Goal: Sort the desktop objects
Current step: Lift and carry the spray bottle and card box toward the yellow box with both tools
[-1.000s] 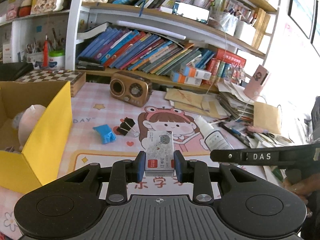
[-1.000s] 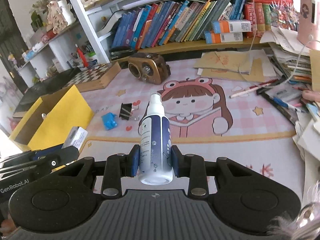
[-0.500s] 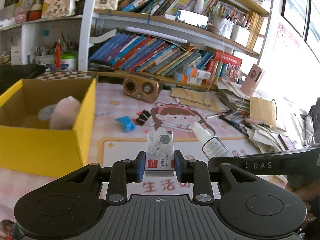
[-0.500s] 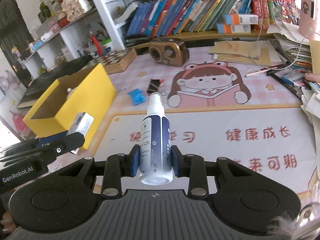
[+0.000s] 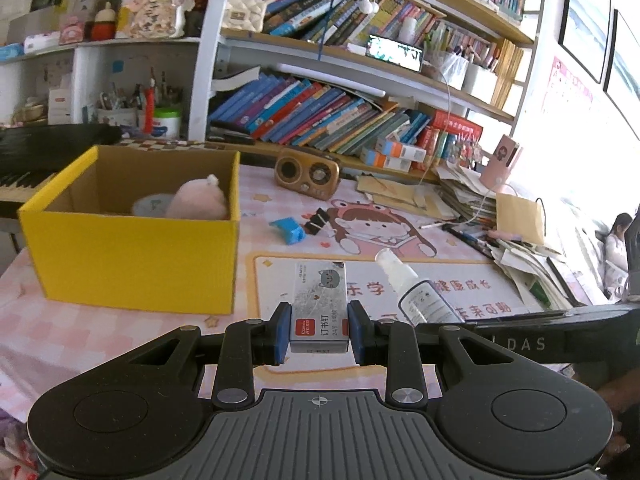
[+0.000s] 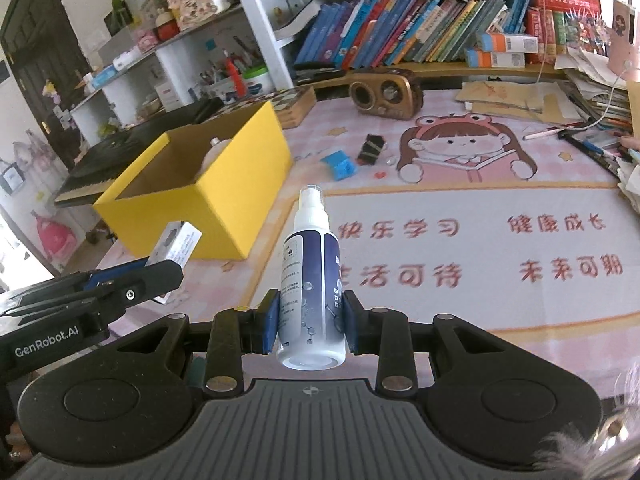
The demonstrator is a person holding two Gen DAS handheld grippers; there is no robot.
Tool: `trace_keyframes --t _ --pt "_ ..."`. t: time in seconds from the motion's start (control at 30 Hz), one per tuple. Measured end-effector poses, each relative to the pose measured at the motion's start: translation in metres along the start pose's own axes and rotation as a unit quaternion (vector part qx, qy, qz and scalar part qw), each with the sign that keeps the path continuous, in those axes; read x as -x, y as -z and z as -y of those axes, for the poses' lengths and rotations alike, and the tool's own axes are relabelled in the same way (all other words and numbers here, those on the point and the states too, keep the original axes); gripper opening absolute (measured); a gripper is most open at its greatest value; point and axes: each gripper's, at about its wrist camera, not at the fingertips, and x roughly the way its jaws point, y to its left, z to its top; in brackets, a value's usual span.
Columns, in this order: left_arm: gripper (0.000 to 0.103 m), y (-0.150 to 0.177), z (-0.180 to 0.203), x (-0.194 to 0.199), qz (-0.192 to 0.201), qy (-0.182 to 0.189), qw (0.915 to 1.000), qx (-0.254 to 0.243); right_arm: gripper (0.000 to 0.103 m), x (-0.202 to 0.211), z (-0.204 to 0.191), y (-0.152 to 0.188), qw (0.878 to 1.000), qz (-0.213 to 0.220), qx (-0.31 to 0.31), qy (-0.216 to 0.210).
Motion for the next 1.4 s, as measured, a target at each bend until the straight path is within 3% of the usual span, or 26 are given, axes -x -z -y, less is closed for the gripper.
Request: trace_keyframes --t 0.53,1.4 --pt "0.029 0.028 -0.041 0.049 -0.001 -0.02 0.9994 0.029 0.03 -0.001 -0.067 0.038 0.999 -0.028 0.026 -0.027" --pt "0.029 0.031 -0.078 0.075 0.031 -0.05 0.9967 0.056 0.03 -0.019 -0.123 0.034 0.993 -0.039 0.096 -0.065"
